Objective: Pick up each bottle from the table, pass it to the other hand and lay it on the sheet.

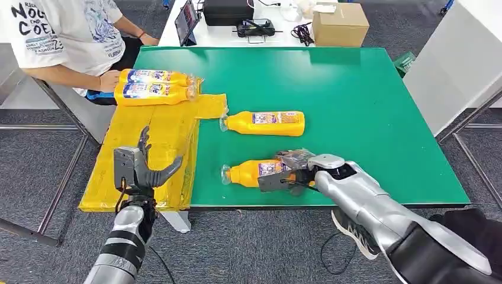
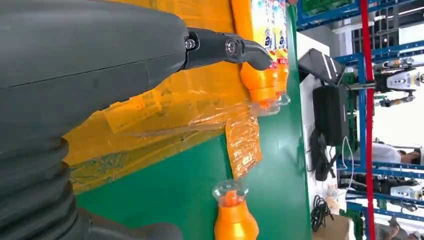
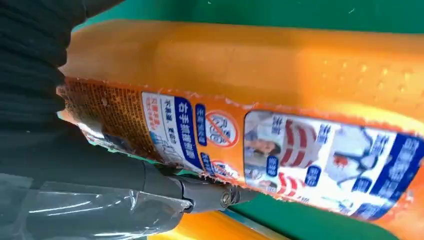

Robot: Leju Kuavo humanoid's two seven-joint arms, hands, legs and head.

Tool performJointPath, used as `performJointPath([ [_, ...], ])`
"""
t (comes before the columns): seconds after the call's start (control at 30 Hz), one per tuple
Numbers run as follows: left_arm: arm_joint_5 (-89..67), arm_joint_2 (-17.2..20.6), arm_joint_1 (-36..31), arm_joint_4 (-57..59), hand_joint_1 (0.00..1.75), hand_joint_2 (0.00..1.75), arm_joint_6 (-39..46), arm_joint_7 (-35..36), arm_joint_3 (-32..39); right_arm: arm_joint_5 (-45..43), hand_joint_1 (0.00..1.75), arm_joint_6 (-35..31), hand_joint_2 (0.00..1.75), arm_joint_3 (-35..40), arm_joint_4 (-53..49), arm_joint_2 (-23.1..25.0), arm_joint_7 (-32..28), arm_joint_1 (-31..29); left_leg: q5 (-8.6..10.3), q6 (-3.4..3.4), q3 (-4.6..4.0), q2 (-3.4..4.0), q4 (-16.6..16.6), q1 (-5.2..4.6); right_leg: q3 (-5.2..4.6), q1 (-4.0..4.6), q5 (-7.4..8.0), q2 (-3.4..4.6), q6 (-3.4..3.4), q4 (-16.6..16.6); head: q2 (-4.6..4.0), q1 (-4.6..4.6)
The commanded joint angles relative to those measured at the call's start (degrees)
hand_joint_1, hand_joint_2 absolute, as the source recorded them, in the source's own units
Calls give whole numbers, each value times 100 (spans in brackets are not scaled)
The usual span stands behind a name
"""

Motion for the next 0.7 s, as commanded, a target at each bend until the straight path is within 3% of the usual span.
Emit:
performJointPath([
  [0.03,-11,13,-119,112,0,175,-30,31,43,9,169,-96,175,631,415,165,-68,-435,-14,-7,21,15,4,3,17,4,-9,12,-13,4,0,-2],
  [0.27,-23,9,-117,102,0,175,-37,21,65,-29,175,-263,175,538,354,170,-81,-381,-11,-7,17,9,2,2,14,3,-9,7,-11,4,0,0],
  [0.4,-24,-3,-82,35,0,175,-61,20,84,-101,175,-746,175,248,200,144,-64,-191,-12,-9,23,8,1,5,21,6,-9,6,-14,0,0,-2],
  [0.47,-35,-13,-41,-30,0,175,-71,29,115,-111,175,-1368,175,-196,-74,124,-10,129,-4,-5,10,3,-2,3,9,4,-3,2,-7,-3,0,-2],
  [0.53,-23,-32,50,-173,0,175,-106,96,168,-43,175,-2340,175,-1085,-707,169,64,878,-6,-5,15,0,-3,5,16,6,-5,-1,-9,-5,0,-2],
  [0.6,-27,-34,86,-232,0,175,-138,118,178,232,175,-2233,175,-1319,-1036,152,195,1128,-12,-8,32,-2,-9,11,36,12,-10,-4,-12,-17,0,-2],
  [0.67,14,-59,173,-351,0,175,-188,202,212,269,175,-3369,175,-2621,-1889,535,-133,2016,-26,-13,59,3,-13,14,62,16,-22,0,-21,-19,0,0],
  [0.7,33,-53,232,-431,0,175,-212,220,199,358,175,-3676,175,-3145,-2434,748,-269,2442,-14,-9,27,5,-8,10,28,11,-11,4,-13,-11,0,-2],
])
